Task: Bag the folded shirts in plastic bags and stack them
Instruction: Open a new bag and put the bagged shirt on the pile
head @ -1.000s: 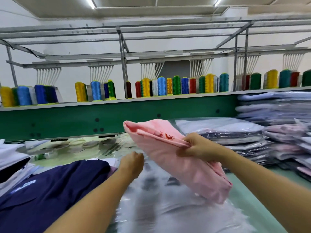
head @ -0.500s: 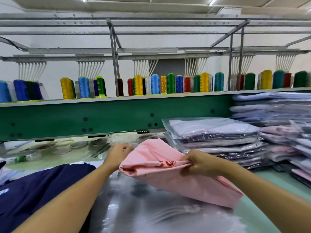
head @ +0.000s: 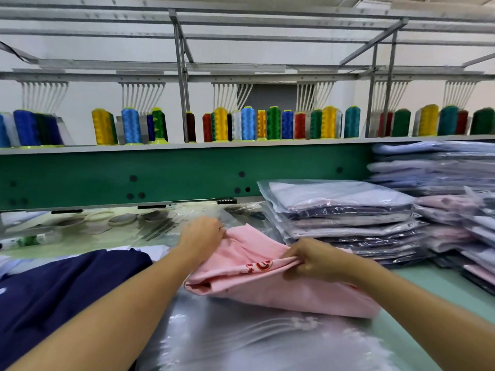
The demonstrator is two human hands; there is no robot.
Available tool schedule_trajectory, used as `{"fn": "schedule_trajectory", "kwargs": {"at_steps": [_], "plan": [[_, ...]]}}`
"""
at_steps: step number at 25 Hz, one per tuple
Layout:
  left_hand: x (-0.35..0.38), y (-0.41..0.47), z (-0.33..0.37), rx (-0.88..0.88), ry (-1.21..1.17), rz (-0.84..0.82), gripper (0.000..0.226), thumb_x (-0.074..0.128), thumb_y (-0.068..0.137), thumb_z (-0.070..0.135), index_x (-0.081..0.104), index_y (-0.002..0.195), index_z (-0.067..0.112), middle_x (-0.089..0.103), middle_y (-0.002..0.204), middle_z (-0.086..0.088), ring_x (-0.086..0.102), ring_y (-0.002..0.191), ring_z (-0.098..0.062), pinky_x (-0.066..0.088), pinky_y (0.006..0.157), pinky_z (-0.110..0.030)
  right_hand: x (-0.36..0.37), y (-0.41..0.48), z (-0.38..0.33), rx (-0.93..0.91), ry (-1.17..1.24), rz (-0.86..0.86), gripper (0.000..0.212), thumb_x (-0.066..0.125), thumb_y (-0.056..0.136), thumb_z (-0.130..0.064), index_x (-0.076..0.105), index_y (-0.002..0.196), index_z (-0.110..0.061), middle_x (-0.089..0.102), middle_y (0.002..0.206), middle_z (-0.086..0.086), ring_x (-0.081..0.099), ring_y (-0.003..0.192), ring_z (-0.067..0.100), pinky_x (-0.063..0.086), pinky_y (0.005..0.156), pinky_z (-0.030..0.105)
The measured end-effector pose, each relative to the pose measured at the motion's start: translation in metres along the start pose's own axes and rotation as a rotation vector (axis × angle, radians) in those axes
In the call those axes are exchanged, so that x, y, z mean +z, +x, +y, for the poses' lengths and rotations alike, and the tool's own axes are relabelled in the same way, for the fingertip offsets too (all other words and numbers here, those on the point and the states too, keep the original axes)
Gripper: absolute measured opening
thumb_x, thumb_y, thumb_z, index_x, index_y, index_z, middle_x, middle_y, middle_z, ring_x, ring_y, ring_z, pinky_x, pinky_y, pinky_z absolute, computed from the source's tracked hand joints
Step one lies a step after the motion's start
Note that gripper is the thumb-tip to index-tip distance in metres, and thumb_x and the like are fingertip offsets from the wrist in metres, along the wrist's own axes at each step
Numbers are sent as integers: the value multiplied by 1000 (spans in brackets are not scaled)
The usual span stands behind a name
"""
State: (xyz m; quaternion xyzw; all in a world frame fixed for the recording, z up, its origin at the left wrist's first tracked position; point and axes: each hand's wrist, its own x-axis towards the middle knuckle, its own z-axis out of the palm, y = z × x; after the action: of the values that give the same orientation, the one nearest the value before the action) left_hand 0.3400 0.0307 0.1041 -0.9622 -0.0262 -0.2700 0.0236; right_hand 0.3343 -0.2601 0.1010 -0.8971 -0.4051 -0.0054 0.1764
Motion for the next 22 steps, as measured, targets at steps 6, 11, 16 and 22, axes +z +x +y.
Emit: {"fn": "schedule_trajectory", "kwargs": {"at_steps": [6,11,16,22], "plan": [[-2,15,16,-32,-36,91,36,38,104,35,65,93,14,68,90,-11,62,79,-33,39,63,-34,0,-4,-2,-28,-86,-28,6,69,81,-41,69,86,-40,64,73,-11,57,70,4,49,69,38],[-17,-5,-4,341,27,152,35,40,106,38,59,89,14,50,63,1,49,53,-25,37,50,-30,-8,-6,17,140,-266,-84,30,54,79,-74,61,78,-44,59,78,-13,62,81,13,49,73,34],[-36,-33,-18,397,11,-42,36,42,104,41,66,92,17,69,81,-3,58,67,-24,45,60,-33,-7,4,15,174,-154,4,33,68,87,-53,67,82,-20,62,74,-8,62,75,12,48,68,32],[-70,-29,29,374,-118,15,32,47,104,37,56,79,20,68,85,-6,58,78,-30,34,61,-33,-14,26,-45,157,-322,94,28,60,87,-48,56,75,-23,56,77,1,54,71,22,37,58,31]]}}
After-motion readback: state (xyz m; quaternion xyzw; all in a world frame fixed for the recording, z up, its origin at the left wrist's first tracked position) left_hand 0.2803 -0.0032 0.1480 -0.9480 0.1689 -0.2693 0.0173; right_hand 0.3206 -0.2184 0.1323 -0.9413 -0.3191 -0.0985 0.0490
